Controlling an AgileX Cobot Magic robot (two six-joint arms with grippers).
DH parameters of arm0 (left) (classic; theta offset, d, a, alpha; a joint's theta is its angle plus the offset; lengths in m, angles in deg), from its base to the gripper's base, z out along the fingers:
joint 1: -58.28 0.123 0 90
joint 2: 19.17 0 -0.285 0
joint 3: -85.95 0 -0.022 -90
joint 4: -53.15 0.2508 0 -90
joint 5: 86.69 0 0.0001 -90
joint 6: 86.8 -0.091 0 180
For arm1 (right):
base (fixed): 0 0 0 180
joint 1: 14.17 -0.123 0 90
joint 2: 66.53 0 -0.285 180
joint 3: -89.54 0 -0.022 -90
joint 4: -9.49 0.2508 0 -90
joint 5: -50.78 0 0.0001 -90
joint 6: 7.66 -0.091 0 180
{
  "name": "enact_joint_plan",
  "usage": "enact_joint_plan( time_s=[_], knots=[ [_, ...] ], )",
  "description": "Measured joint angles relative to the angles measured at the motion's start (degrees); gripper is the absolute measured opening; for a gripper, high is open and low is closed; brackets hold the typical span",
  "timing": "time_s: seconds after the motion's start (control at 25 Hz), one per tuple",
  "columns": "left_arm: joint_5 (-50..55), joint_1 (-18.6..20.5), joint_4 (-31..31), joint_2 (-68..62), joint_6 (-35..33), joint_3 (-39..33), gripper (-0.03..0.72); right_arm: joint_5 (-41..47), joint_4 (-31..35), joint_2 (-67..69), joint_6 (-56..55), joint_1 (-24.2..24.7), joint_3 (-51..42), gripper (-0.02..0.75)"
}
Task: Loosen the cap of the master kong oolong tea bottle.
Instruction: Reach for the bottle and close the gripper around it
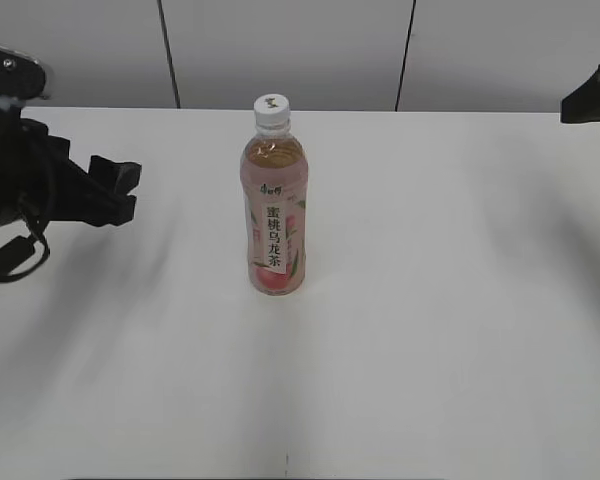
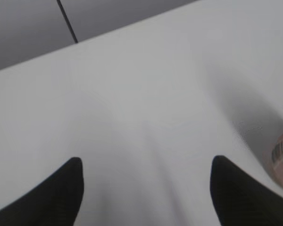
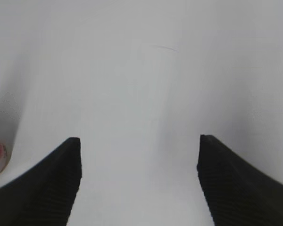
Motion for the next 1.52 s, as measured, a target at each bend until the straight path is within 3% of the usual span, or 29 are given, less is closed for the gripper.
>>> enact_joint_plan(
  time_s=[0.2, 0.4, 0.52, 1.04, 1.52],
  knots=[
    [-15.65, -0.85, 14.80, -0.57, 14.12, -6.72, 0.503, 0.00, 0.00, 0.00, 0.00, 0.00, 0.00, 0.579],
    [-30.00, -0.85, 31.04, -4.19, 17.00, -10.47, 0.503, 0.00, 0.00, 0.00, 0.00, 0.00, 0.00, 0.579],
    [-34.11, -0.85, 36.26, -7.45, 17.13, -10.46, 0.503, 0.00, 0.00, 0.00, 0.00, 0.00, 0.00, 0.579],
    [-49.91, -0.85, 37.29, -17.39, 17.68, -10.80, 0.554, 0.00, 0.03, 0.00, 0.03, 0.00, 0.00, 0.579],
    [-45.52, -0.85, 39.70, -18.71, 20.63, -6.44, 0.554, -0.18, 4.63, 0.32, -0.25, 0.00, 0.02, 0.579]
  ],
)
